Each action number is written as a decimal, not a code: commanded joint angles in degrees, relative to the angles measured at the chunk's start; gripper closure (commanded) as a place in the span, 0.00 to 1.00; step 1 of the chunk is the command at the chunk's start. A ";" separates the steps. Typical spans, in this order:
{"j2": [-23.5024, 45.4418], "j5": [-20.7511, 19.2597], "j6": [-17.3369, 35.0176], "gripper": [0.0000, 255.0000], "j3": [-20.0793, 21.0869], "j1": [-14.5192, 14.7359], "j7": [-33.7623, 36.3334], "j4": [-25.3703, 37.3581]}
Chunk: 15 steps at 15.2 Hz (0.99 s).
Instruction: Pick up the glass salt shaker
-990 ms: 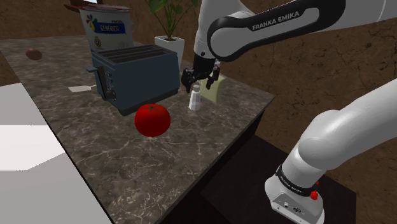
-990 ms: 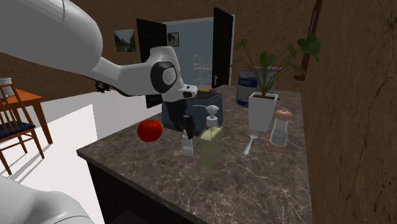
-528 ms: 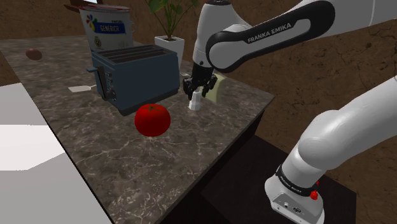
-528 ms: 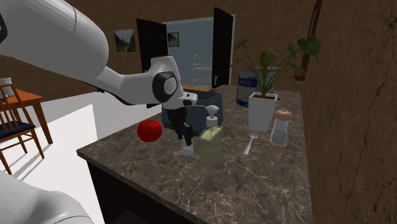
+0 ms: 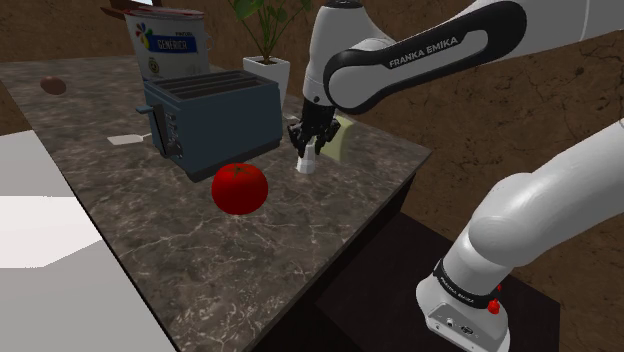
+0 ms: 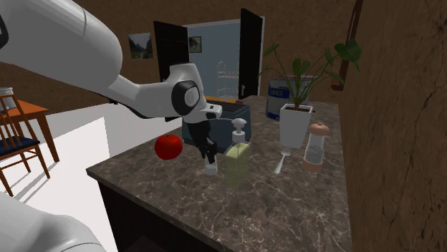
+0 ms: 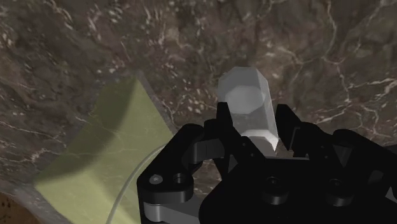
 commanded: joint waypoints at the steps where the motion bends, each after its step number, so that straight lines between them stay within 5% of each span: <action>1: 0.07 -0.01 -0.01 1.00 -0.04 -0.02 -0.06 -0.01; 15: -2.90 0.71 -11.33 1.00 -1.30 0.20 -1.83 8.47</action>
